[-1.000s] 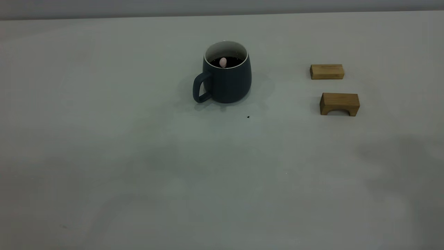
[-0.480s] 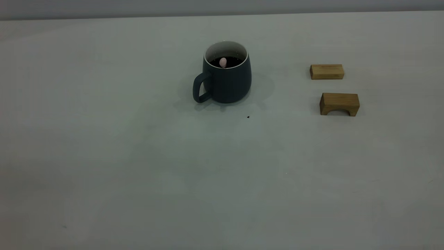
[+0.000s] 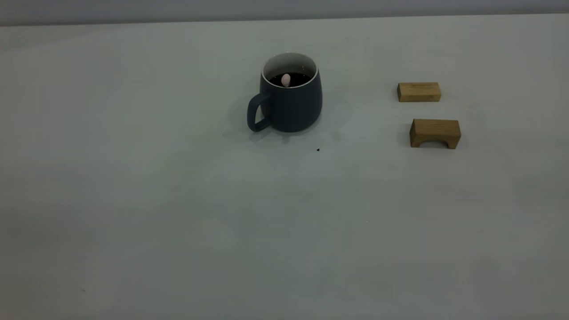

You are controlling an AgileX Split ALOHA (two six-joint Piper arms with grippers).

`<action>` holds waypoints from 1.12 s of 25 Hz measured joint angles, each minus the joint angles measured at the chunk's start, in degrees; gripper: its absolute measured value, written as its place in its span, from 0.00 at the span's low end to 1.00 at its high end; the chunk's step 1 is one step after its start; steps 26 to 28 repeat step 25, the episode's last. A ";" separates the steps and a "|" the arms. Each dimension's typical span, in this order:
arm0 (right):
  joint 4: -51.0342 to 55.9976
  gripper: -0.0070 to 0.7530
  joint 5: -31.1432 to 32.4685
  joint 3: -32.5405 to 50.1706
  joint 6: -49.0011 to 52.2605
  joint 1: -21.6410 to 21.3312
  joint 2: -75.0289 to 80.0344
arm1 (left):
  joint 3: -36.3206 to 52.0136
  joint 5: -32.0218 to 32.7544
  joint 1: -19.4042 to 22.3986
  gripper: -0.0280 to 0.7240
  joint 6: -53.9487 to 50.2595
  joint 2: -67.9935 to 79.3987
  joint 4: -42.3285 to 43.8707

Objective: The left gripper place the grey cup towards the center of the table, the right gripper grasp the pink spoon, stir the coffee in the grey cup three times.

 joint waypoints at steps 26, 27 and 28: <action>0.81 0.32 0.52 4.01 0.05 0.00 -0.97 | 0.00 0.00 0.00 0.79 0.06 0.00 0.00; 0.81 0.32 0.52 4.01 0.05 0.00 -0.97 | 0.00 0.00 0.00 0.79 0.06 0.00 0.00; 0.81 0.32 0.52 4.01 0.05 0.00 -0.97 | 0.00 0.00 0.00 0.79 0.06 0.00 0.00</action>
